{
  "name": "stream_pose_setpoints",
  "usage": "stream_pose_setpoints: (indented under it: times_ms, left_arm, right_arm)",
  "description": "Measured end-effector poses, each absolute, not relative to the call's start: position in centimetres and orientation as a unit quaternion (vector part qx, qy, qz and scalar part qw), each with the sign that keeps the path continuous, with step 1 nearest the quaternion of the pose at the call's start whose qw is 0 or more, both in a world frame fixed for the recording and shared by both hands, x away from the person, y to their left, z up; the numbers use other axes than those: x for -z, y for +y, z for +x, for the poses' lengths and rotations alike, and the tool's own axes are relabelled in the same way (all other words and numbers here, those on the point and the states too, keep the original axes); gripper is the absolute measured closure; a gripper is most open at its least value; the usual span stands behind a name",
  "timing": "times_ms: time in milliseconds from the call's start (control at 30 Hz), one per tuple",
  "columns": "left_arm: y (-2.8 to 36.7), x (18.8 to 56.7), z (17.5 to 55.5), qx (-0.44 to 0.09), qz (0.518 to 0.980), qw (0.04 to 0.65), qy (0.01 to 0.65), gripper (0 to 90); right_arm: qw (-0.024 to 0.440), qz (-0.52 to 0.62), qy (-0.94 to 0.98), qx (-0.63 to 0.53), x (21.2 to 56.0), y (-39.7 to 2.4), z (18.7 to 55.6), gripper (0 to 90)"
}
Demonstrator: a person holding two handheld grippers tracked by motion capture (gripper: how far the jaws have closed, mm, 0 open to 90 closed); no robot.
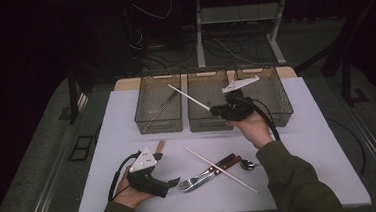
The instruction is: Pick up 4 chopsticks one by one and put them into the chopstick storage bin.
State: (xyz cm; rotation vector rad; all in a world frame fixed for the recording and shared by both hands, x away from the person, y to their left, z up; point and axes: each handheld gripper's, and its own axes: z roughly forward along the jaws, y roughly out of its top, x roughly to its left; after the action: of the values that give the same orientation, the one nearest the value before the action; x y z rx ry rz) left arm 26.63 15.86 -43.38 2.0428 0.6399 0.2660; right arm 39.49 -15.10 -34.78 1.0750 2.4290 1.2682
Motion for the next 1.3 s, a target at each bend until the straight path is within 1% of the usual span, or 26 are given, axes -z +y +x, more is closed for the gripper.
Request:
stream_pose_setpoints:
  times_ms: [500, 1033, 1300]
  left_arm:
    - [15.9, 43.3, 26.6, -0.108, 0.833, 0.477, 0.258, 0.0]
    - [15.8, 43.1, 26.5, -0.108, 0.834, 0.478, 0.253, 0.0]
    - [15.8, 43.1, 26.5, -0.108, 0.834, 0.48, 0.25, 0.0]
  right_arm:
    - [0.099, 0.39, 0.817, -0.412, 34.0, -10.9, 43.7, 83.9]
    - [0.102, 0.4, 0.834, -0.367, 35.0, -4.7, 47.9, 83.9]
    - [0.102, 0.405, 0.84, -0.345, 35.9, -1.9, 49.4, 83.9]
